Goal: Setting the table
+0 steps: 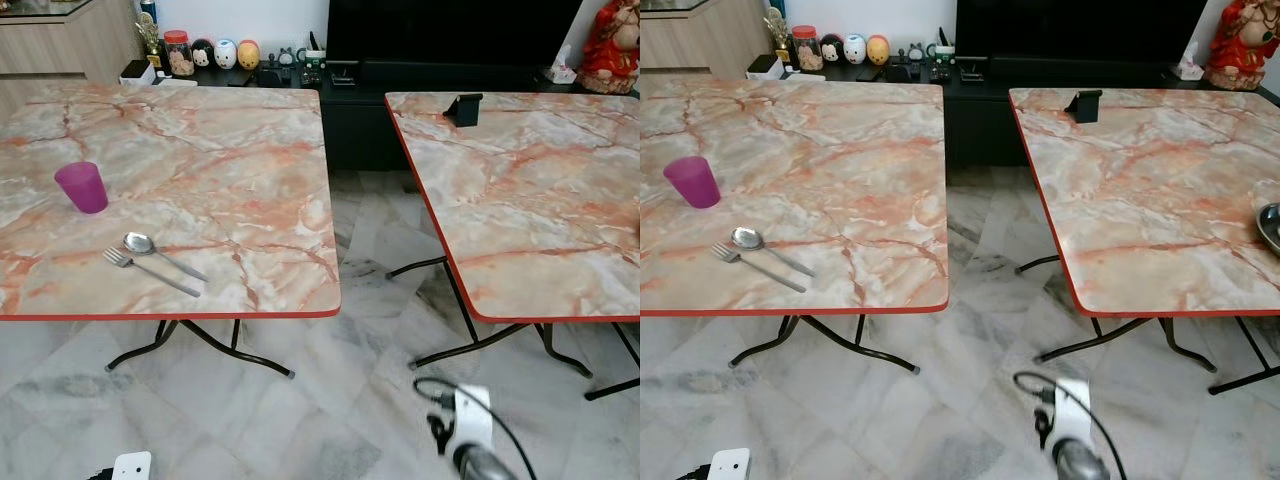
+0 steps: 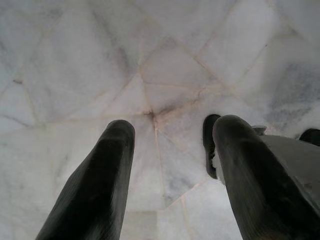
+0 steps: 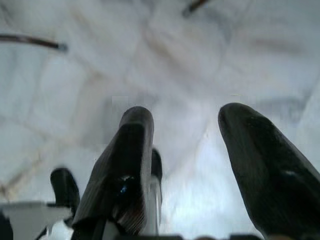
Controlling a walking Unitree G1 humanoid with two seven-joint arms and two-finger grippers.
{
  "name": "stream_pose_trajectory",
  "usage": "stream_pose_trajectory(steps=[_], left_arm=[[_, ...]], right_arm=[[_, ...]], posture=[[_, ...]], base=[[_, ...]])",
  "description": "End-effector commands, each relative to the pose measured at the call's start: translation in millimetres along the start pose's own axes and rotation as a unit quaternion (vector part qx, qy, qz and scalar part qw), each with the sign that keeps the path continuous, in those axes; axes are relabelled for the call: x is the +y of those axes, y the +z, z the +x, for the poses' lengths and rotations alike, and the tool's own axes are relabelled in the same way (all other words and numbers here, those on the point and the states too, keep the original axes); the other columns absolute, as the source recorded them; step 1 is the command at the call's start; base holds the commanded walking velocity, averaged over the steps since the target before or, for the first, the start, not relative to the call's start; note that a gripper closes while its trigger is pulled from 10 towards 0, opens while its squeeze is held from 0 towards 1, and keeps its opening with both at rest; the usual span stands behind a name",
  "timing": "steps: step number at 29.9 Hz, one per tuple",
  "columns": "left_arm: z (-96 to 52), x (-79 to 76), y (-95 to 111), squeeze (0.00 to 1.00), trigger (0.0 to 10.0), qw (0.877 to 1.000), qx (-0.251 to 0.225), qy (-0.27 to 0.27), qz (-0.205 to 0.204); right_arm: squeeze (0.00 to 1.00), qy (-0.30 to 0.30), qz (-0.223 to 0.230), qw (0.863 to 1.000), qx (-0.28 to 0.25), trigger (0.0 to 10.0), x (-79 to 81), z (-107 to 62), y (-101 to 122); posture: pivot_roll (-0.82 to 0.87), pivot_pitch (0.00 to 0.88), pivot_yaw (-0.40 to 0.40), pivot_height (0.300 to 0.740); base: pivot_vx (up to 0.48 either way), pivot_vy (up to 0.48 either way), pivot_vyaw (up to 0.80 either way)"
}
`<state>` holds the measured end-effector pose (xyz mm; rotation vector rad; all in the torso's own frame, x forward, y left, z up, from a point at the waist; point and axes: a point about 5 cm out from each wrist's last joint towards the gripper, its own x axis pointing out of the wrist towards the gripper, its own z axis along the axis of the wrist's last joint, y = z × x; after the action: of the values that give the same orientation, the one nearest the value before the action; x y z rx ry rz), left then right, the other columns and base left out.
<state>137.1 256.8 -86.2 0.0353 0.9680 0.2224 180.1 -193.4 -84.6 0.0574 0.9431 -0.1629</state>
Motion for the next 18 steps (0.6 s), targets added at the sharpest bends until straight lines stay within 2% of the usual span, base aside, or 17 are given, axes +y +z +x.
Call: stream_pose_trajectory(steps=[1,5,9,13,15,18], left_arm=[[1.3,-8.6,1,0.0,10.0,1.0,0.003,-0.009,0.01],[1.5,-8.7,1,0.0,10.0,1.0,0.004,-0.008,0.006],[1.9,-1.6,6,0.0,10.0,1.0,0.0,-0.005,0.005],[1.7,2.5,8,0.0,10.0,1.0,-0.003,-0.003,0.002],[1.5,2.1,7,0.0,10.0,1.0,-0.004,-0.004,0.0],[1.2,0.6,5,0.0,10.0,1.0,-0.003,-0.005,0.0]], right_arm=[[0.0,-0.004,-0.003,1.0,0.01,10.0,3.3,-0.5,-5],[0.0,0.012,-0.006,1.0,0.01,10.0,14.3,-0.4,-5],[0.0,0.042,-0.063,0.997,0.009,10.0,26.5,0.6,0],[0.0,0.048,-0.077,0.996,0.01,10.0,28.0,1.4,4],[0.0,0.059,-0.099,0.993,0.004,10.0,32.3,1.6,7],[0.0,0.062,-0.097,0.993,0.002,10.0,33.8,1.6,8]], posture=[[0.01,0.0,-0.035,0.74],[0.01,0.0,-0.033,0.74],[0.0,0.0,-0.036,0.74],[0.01,0.0,-0.043,0.74],[0.01,0.0,-0.045,0.74],[0.01,0.0,-0.045,0.74]], base=[[0.0,0.0,0.0],[0.0,0.0,0.0],[0.0,0.0,0.0],[0.0,0.0,0.0],[0.0,0.0,0.0],[0.0,0.0,0.33]])
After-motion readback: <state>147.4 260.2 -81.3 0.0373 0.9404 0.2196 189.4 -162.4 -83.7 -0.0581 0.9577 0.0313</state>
